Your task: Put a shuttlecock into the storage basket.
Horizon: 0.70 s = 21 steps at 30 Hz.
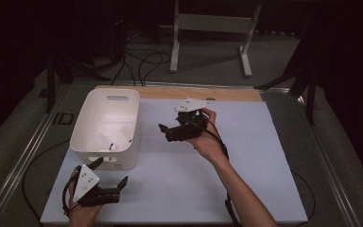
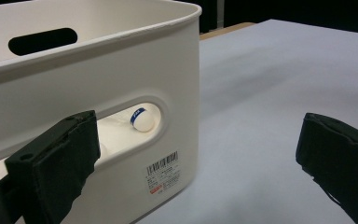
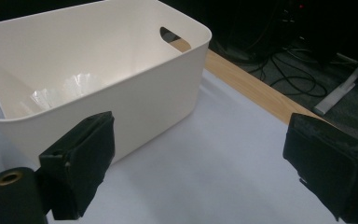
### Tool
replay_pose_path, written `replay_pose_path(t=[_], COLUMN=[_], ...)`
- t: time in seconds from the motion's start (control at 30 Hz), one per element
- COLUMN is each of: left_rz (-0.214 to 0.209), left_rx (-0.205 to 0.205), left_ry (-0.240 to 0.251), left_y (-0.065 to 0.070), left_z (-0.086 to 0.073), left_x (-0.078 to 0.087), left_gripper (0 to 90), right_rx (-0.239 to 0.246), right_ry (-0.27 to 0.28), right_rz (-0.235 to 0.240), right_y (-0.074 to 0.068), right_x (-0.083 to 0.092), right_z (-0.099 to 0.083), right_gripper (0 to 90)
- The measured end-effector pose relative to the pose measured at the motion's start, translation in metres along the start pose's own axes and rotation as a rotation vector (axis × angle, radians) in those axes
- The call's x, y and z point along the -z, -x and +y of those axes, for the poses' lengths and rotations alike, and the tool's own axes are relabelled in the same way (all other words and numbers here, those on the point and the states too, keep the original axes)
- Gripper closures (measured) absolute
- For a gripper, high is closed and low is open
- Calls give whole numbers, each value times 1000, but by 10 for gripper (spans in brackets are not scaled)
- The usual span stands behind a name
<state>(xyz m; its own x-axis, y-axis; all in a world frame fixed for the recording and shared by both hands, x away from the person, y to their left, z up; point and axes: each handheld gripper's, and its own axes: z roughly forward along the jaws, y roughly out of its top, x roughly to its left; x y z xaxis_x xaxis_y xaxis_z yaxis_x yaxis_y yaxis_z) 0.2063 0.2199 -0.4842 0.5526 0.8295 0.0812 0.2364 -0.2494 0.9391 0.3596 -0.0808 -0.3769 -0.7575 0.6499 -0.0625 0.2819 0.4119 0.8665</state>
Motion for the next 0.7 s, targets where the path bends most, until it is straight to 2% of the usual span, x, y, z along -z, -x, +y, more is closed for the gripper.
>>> replay_pose_path(t=[0.7], left_rz=[1], left_rx=[2], left_ry=[2], left_y=[0], left_z=[0], left_x=[0], left_gripper=[3], right_rx=[-52], right_ry=[17], right_rz=[-33], right_y=[9], right_x=[16], right_z=[-26], right_gripper=[90])
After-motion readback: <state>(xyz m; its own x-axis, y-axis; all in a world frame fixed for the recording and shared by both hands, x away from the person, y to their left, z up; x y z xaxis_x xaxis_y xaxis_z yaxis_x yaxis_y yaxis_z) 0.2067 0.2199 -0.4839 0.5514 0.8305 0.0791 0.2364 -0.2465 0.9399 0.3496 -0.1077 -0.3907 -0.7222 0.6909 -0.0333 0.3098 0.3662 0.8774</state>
